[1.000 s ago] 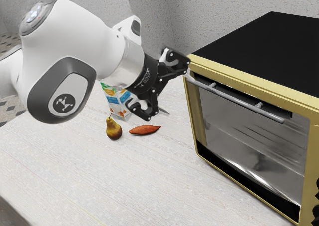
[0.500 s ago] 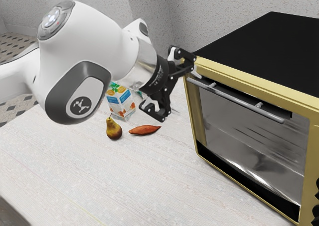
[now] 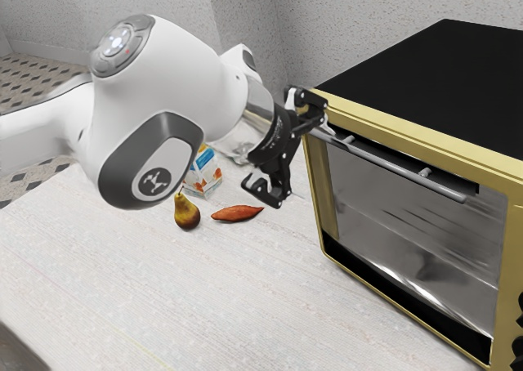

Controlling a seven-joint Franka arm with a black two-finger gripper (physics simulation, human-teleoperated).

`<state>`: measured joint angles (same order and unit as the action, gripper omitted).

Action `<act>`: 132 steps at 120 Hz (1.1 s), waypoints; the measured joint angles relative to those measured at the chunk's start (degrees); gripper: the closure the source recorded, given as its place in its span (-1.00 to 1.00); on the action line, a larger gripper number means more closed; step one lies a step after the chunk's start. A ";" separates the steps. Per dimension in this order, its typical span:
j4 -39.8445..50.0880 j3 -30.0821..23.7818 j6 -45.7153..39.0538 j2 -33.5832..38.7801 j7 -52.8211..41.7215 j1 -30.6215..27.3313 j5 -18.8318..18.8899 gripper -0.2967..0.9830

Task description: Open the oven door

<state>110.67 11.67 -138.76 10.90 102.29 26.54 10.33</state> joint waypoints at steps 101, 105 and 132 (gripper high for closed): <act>18.76 -27.96 11.65 40.65 -2.30 -44.53 -15.36 -0.53; 7.45 -26.84 19.71 34.15 -4.09 -46.41 -16.67 -0.53; -6.26 -9.47 48.27 15.31 -13.98 -29.35 -12.88 -0.54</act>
<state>104.41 2.20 -90.49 26.21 88.31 -2.81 -2.55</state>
